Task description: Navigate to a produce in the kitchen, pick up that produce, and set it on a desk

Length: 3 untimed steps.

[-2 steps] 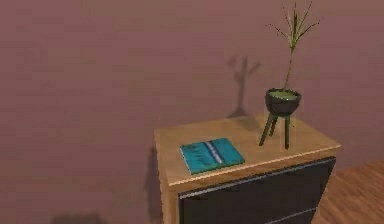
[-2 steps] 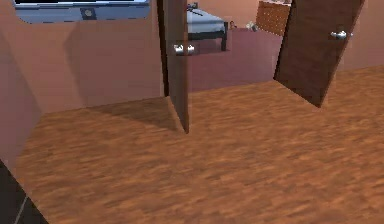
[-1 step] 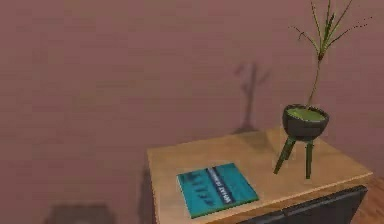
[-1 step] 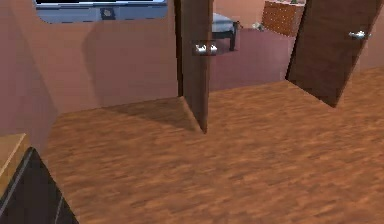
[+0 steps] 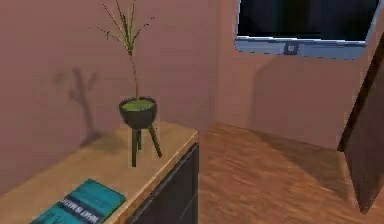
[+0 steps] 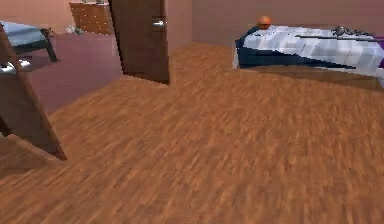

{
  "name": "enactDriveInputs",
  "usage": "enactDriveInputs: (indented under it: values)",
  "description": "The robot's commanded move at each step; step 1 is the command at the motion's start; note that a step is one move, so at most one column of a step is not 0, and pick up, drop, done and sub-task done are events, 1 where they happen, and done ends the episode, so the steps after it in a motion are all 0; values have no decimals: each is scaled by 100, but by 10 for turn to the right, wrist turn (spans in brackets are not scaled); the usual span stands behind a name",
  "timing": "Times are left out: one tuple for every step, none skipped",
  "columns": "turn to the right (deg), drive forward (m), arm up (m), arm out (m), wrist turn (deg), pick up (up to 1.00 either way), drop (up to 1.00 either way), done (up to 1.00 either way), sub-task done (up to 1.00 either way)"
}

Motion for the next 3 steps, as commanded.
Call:
enactDriveInputs:
  values:
    - [450, 0, 0, 0, 0, 0, 0, 0, 0]
    - [270, 0, 0, 0, 0, 0, 0, 0, 0]
    - [0, 10, 0, 0, 0, 0, 0, 0, 0]
